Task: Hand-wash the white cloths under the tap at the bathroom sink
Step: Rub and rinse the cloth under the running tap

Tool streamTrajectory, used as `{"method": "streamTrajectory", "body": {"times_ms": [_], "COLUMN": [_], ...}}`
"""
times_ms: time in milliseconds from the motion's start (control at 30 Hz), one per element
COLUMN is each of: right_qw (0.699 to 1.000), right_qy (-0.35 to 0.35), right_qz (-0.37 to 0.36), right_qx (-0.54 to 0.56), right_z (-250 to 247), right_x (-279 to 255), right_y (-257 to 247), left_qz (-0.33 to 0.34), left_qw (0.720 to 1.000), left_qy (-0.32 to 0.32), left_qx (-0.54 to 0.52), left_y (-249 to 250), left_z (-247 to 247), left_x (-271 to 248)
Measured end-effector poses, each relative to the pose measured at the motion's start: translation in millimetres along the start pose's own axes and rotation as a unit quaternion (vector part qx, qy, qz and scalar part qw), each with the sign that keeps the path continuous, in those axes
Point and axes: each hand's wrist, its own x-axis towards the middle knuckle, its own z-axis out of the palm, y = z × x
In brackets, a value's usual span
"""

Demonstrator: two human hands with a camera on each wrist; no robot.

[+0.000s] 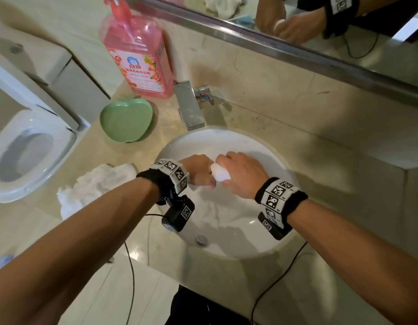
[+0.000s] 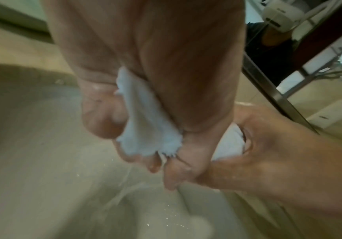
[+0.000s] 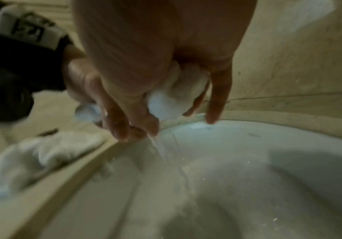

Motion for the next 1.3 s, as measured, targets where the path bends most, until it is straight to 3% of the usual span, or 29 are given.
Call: {"method": "streamTrajectory", "body": {"times_ms": [67,133,233,300,367,467,533,600,767,867,933,1033,1133,1300], "right_qw": [0.995,0.982,0.931,0.872,0.826,0.812,0.814,0.822,0.849,0.899,0.947,0.986,0.995,0.996], "right_qy": [-0.029,-0.059,-0.071,-0.091,-0.136,-0.183,-0.209,-0.226,-0.167,-0.128,-0.115,-0.091,-0.086,-0.072], "right_qz": [0.036,0.08,0.158,0.179,0.17,0.154,0.155,0.151,0.149,0.136,0.109,0.074,0.035,-0.006], "right_qx": [0.085,0.162,0.322,0.446,0.519,0.533,0.519,0.5,0.478,0.395,0.279,0.122,0.024,-0.046], "right_z": [-7.9,-16.9,-32.2,-43.8,-55.4,-69.7,-76.9,-81.3,-80.9,-71.7,-59.6,-35.2,-12.7,11.6], "right_x": [1.4,2.0,-1.0,-5.1,-9.4,-16.1,-21.6,-27.5,-33.6,-32.1,-29.3,-22.4,-15.3,-20.8], "right_y": [1.9,3.7,2.5,-5.1,-17.3,-31.4,-34.1,-37.5,-49.5,-50.0,-50.3,-50.9,-48.7,-50.1], "left_qz": [0.019,0.04,0.134,0.145,0.122,0.126,0.133,0.129,0.127,0.091,0.05,0.007,-0.014,-0.01], "left_qw": [0.999,0.989,0.941,0.913,0.903,0.884,0.878,0.89,0.91,0.933,0.955,0.979,0.991,0.999], "left_qy": [0.026,0.121,0.264,0.295,0.31,0.34,0.342,0.314,0.268,0.24,0.202,0.137,0.091,-0.013], "left_qx": [0.03,0.075,0.165,0.242,0.273,0.296,0.307,0.304,0.289,0.253,0.212,0.152,0.099,0.032], "left_y": [-3.0,-9.8,-16.7,-14.6,-7.7,5.3,10.7,15.3,19.6,15.1,13.4,11.2,6.7,-2.2], "left_z": [-2.2,-6.4,-7.0,-4.8,-6.1,-17.2,-23.2,-25.5,-37.1,-32.9,-23.5,-6.3,9.6,34.3], "left_x": [-5.1,-17.0,-41.3,-54.4,-62.2,-70.8,-75.9,-81.1,-89.2,-89.0,-85.3,-76.0,-66.1,-56.9]}}
